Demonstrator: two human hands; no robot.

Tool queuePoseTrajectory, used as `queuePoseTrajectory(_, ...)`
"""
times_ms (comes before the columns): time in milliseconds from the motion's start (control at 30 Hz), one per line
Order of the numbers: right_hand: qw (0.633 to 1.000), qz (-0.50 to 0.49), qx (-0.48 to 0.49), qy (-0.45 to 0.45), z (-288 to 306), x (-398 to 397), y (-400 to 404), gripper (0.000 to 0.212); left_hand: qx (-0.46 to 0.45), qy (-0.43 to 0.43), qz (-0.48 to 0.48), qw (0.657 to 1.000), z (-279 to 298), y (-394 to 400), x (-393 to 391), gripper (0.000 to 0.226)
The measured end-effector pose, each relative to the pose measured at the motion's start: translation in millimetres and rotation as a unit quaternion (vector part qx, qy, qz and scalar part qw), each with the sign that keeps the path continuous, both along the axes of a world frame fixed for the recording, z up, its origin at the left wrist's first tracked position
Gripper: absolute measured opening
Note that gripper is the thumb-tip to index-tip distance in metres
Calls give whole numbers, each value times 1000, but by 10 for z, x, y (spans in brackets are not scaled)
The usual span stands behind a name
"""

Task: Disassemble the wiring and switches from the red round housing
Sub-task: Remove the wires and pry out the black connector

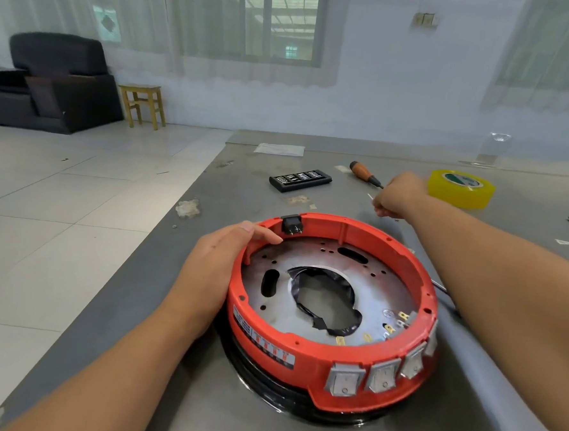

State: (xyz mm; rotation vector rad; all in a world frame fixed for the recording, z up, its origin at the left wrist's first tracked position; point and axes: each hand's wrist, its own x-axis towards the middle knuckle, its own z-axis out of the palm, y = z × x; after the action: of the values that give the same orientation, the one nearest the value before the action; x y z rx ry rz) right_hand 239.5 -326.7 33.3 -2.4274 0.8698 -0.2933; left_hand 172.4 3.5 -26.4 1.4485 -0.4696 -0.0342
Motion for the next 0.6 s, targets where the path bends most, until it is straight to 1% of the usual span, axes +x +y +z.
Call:
queuePoseTrajectory(100, 1000, -1, -17, 26, -25, 85, 19, 14, -4, 6, 3, 1000, 6, -8, -14, 45)
queuePoseTrajectory(200, 999, 11, 43, 7, -7, 103, -31, 15, 3, -4, 6, 1000, 12, -17, -27, 45)
queuePoseTrajectory(233, 999, 14, 50, -2, 17, 89, -64, 16, 6, -8, 8, 1000, 15, -18, -27, 44)
queuePoseTrajectory(267, 999, 16, 35, -4, 41, 70, -96, 17, 7, -10, 10, 1000, 19, -18, -28, 44)
queuePoseTrajectory(333, 998, 28, -58, 16, 93, -12, -131, 21, 6, -11, 11, 1000, 30, -14, -31, 43)
queuePoseTrajectory(400, 982, 66, -169, 53, 107, -112, -91, 29, 15, -19, 15, 1000, 35, -7, -36, 42)
queuePoseTrajectory(433, 972, 97, -202, 70, 94, -134, -64, 34, 19, -24, 18, 999, 36, -1, -39, 42)
queuePoseTrajectory(533, 946, 166, -248, 124, 12, -122, 25, 44, 22, -27, 20, 999, 35, 7, -45, 42)
queuePoseTrajectory(600, 937, 183, -248, 163, -34, -76, 55, 45, 24, -23, 18, 999, 31, 6, -38, 43)
